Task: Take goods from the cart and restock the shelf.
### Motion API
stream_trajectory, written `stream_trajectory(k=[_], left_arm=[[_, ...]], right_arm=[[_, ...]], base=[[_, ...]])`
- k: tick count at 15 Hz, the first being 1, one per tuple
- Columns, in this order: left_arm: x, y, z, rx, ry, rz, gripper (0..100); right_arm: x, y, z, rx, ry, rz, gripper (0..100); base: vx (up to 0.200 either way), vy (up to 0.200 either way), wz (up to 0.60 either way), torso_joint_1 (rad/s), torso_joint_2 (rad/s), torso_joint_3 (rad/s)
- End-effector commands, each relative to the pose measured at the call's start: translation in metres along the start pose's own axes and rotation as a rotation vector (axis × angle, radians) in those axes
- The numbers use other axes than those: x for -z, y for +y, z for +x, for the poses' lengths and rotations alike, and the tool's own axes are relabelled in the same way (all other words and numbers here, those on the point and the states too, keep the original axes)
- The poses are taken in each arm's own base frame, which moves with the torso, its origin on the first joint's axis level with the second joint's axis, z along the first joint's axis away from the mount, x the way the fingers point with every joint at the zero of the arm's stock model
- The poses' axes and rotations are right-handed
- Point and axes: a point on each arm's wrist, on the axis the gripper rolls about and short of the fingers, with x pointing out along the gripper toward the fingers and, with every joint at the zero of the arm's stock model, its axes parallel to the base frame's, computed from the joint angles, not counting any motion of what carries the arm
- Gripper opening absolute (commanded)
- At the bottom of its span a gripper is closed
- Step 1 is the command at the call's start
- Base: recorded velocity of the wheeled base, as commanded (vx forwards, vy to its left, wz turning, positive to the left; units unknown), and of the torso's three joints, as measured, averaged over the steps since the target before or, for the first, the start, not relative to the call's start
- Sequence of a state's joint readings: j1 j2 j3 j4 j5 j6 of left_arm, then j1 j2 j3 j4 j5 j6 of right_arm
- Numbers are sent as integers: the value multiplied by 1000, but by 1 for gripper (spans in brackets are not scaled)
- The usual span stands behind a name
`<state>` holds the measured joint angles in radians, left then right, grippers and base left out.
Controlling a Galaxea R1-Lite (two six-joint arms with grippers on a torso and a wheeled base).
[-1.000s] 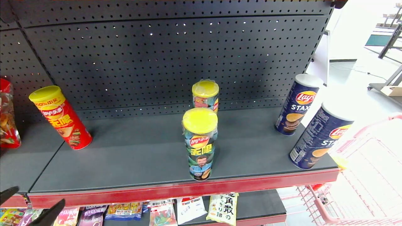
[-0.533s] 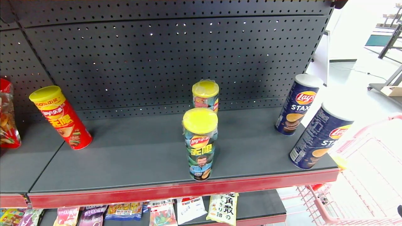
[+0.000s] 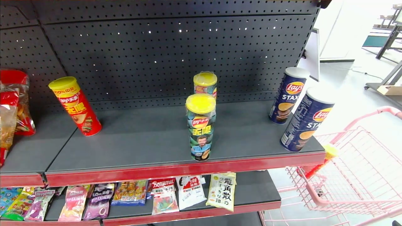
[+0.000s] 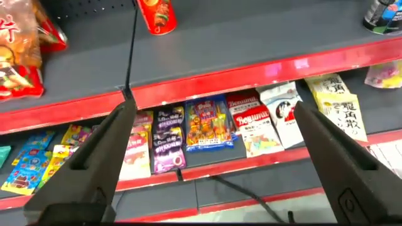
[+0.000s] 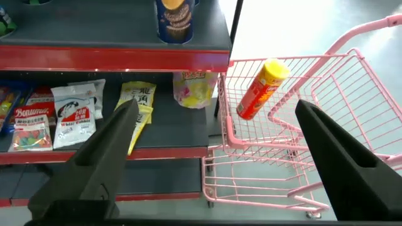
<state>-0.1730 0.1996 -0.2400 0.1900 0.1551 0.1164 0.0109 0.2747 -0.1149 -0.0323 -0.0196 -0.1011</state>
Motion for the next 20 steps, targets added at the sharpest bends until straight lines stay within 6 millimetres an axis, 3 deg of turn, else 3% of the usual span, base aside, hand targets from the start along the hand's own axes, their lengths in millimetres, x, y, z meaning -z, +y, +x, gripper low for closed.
stream_trajectory(k=[1,14,17,18,20], left_arm=[[0,0,3,6,20,4,100],[2,-1,4,8,35,6,100],[4,-1,4,25,36,9,100],[4,0,4,48,28,14,100],[4,0,4,54,25,13,100]], right_arm=[[3,0,-1,0,-6,0,100],[11,1,-1,-10,-6,-8,100],[16,2,-5,-25,-34,-23,100],[27,3,-7,-25,-57,-37,100],[30,4,-9,-24,-77,-46,100]], base=[[0,-200,0,12,7,-7],[0,-200,0,7,2,2],[0,0,0,0,0,0],[0,0,-600,2,7,-2],[0,0,-600,0,5,2]])
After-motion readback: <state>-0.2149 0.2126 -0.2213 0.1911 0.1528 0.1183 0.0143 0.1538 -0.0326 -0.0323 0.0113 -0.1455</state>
